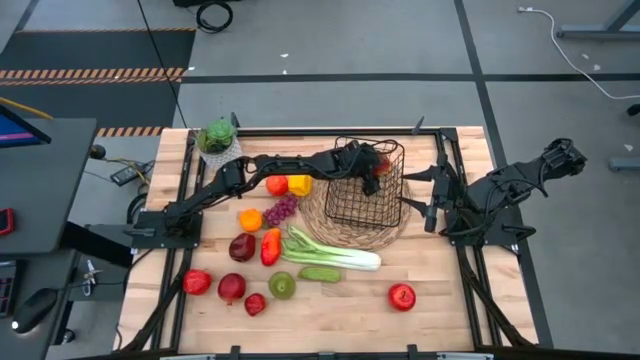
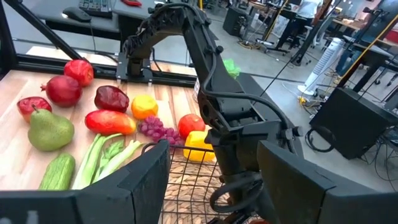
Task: Build produce basket
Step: Put the apple into the wire basket
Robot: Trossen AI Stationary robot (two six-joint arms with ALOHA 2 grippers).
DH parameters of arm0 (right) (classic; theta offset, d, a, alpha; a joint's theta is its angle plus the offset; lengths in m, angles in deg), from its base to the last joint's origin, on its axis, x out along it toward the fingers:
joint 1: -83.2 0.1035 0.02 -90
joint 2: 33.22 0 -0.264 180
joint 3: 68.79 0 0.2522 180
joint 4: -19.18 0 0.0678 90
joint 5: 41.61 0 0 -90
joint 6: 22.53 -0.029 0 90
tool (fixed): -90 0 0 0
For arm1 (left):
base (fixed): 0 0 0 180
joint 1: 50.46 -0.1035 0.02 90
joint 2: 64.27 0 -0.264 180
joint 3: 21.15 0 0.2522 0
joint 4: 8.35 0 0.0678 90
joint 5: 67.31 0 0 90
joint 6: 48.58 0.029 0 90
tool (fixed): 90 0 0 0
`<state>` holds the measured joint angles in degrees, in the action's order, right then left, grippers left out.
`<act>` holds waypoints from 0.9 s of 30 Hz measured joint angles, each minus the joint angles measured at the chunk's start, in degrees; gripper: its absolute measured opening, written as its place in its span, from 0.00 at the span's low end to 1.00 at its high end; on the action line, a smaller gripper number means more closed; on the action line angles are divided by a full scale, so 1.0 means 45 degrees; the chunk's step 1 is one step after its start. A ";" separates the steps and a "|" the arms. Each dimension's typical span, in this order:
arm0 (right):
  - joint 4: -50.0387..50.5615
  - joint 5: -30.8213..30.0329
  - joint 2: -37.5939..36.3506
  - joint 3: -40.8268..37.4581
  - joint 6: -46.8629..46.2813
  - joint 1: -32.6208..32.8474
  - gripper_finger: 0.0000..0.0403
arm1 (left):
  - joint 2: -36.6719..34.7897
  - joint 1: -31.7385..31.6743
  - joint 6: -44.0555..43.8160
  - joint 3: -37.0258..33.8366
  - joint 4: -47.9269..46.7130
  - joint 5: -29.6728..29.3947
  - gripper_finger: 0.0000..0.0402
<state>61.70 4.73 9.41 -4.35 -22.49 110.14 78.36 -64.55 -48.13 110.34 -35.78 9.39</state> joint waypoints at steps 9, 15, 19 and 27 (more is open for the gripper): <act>0.0009 0.0005 0.0029 0.0000 0.0014 0.0000 0.61 | 0.0000 0.0024 0.0450 0.0000 0.0033 0.0418 0.84; -0.0016 0.0005 0.0029 0.0000 0.0029 0.0000 0.61 | 0.0000 0.0015 0.0258 0.0000 0.0007 0.0583 0.86; -0.0098 0.0005 0.0029 0.0000 0.0034 0.0000 0.61 | 0.0000 0.0015 0.0047 0.0000 -0.0301 0.0770 0.88; -0.0146 0.0009 0.0029 0.0000 0.0034 0.0000 0.61 | -0.0001 0.0015 0.0047 0.0000 -0.0457 0.0782 0.89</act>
<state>61.04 4.77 9.54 -4.35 -22.34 110.14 78.35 -64.48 -47.92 110.34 -37.84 12.91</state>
